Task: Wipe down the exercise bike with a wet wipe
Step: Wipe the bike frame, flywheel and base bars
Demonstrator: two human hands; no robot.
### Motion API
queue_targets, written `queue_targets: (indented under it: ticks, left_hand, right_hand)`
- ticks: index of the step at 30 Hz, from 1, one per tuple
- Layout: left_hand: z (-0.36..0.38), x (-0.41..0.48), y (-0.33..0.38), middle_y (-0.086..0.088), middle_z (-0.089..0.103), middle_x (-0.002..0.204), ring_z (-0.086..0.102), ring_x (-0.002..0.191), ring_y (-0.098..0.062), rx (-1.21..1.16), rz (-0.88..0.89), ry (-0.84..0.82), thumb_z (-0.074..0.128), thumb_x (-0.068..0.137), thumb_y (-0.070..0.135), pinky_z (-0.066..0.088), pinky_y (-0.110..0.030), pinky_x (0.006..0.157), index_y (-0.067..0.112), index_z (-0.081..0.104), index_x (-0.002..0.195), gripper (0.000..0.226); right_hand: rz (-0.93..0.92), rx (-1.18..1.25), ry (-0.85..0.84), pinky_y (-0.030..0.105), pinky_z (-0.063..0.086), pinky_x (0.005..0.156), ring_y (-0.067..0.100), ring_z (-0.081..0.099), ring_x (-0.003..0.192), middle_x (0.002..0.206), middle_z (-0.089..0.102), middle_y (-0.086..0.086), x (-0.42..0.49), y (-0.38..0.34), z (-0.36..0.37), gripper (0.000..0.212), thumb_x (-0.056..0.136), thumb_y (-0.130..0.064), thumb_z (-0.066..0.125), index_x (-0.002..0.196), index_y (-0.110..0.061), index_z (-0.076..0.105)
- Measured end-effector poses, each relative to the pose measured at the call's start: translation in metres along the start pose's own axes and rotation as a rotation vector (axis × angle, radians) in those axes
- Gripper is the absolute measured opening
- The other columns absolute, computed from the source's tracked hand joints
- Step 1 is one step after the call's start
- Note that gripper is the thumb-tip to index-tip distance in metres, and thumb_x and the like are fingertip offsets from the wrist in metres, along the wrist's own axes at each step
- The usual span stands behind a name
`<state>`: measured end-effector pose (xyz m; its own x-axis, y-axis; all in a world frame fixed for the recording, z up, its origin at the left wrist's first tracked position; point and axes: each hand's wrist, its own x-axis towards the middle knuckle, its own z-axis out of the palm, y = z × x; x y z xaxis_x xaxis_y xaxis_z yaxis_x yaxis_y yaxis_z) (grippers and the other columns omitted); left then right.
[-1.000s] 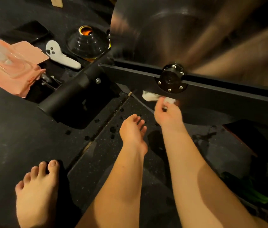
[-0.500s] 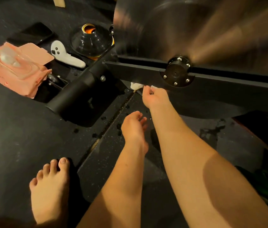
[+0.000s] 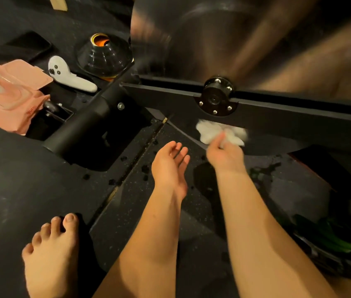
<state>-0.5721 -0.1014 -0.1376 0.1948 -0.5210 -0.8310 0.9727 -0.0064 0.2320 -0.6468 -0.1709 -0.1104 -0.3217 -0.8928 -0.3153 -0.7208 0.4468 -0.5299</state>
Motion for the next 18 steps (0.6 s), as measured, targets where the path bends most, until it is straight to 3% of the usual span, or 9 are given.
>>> queue_targets:
  ticks: [2, 4, 7, 9, 11, 13, 14, 15, 18]
  left_hand:
    - [-0.007, 0.006, 0.007, -0.009, 0.068, 0.113, 0.067, 0.102, -0.023, -0.002, 0.034, 0.057, 0.046, 0.102, 0.013, 0.053, -0.036, 0.094, 0.005, 0.061, 0.123, 0.027]
    - [-0.010, 0.010, 0.012, -0.008, 0.068, 0.114, 0.067, 0.103, -0.022, -0.014, 0.056, 0.116, 0.045, 0.102, 0.014, 0.052, -0.037, 0.097, 0.005, 0.061, 0.124, 0.029]
    - [-0.009, 0.008, 0.014, -0.007, 0.069, 0.115, 0.067, 0.103, -0.021, -0.044, 0.028, 0.153, 0.044, 0.102, 0.015, 0.049, -0.036, 0.099, 0.007, 0.063, 0.122, 0.028]
    - [-0.002, 0.008, 0.013, -0.008, 0.069, 0.114, 0.067, 0.102, -0.021, -0.085, -0.002, 0.145, 0.043, 0.102, 0.013, 0.052, -0.036, 0.095, 0.006, 0.062, 0.122, 0.029]
    - [0.007, 0.007, 0.010, -0.009, 0.069, 0.112, 0.067, 0.101, -0.021, -0.104, -0.038, 0.123, 0.044, 0.101, 0.012, 0.053, -0.036, 0.093, 0.006, 0.062, 0.122, 0.028]
    - [0.016, 0.003, 0.003, -0.008, 0.069, 0.112, 0.067, 0.101, -0.021, -0.103, -0.080, 0.091, 0.044, 0.101, 0.013, 0.052, -0.037, 0.097, 0.008, 0.062, 0.122, 0.028]
    - [0.018, 0.000, -0.001, -0.008, 0.069, 0.112, 0.067, 0.101, -0.021, -0.094, -0.096, 0.076, 0.044, 0.102, 0.014, 0.051, -0.037, 0.098, 0.008, 0.062, 0.123, 0.028]
    - [0.020, -0.002, -0.005, -0.007, 0.069, 0.112, 0.067, 0.102, -0.020, -0.082, -0.108, 0.063, 0.044, 0.102, 0.015, 0.051, -0.037, 0.099, 0.008, 0.062, 0.124, 0.029]
    - [0.021, -0.005, -0.012, -0.006, 0.069, 0.113, 0.067, 0.103, -0.020, -0.062, -0.117, 0.062, 0.043, 0.102, 0.016, 0.052, -0.036, 0.096, 0.008, 0.061, 0.126, 0.031]
  right_hand:
    - [0.051, 0.077, -0.133, 0.024, 0.037, 0.077, 0.027, 0.055, 0.119, 0.115, 0.062, 0.010, -0.006, -0.029, 0.030, 0.049, 0.106, -0.038, 0.030, 0.128, -0.004, 0.058]
    - [-0.030, 0.155, -0.255, 0.028, 0.044, 0.072, 0.028, 0.060, 0.111, 0.117, 0.065, 0.014, -0.001, -0.056, 0.064, 0.044, 0.102, -0.036, 0.042, 0.121, 0.000, 0.059]
    - [-0.009, 0.066, -0.443, 0.025, 0.047, 0.082, 0.020, 0.060, 0.110, 0.124, 0.062, 0.012, 0.011, -0.047, 0.069, 0.048, 0.099, -0.039, 0.049, 0.128, -0.002, 0.053]
    - [-0.062, 0.173, -0.341, 0.027, 0.047, 0.062, 0.020, 0.062, 0.076, 0.098, 0.065, 0.022, 0.006, -0.031, 0.034, 0.044, 0.098, -0.037, 0.050, 0.109, 0.004, 0.062]
    - [-0.026, 0.469, -0.200, 0.027, 0.041, 0.049, 0.018, 0.049, 0.051, 0.073, 0.059, 0.023, 0.007, -0.014, -0.011, 0.036, 0.096, -0.027, 0.051, 0.089, 0.007, 0.063]
    - [0.161, 1.194, -0.087, 0.024, 0.049, 0.049, 0.012, 0.056, 0.056, 0.067, 0.059, 0.013, 0.011, 0.002, -0.062, 0.012, 0.088, -0.007, 0.055, 0.092, 0.001, 0.062]
    - [0.319, 1.434, -0.024, 0.025, 0.053, 0.049, 0.017, 0.062, 0.060, 0.071, 0.063, 0.014, 0.018, 0.007, -0.078, 0.017, 0.082, 0.002, 0.055, 0.098, -0.001, 0.061]
    - [0.346, 1.609, 0.053, 0.026, 0.055, 0.049, 0.021, 0.065, 0.060, 0.074, 0.065, 0.016, 0.022, 0.017, -0.093, 0.024, 0.080, 0.006, 0.054, 0.102, -0.002, 0.061]
    - [0.343, 1.794, 0.163, 0.026, 0.059, 0.058, 0.021, 0.067, 0.058, 0.069, 0.069, 0.016, 0.021, 0.016, -0.107, 0.007, 0.092, -0.001, 0.054, 0.094, -0.002, 0.061]
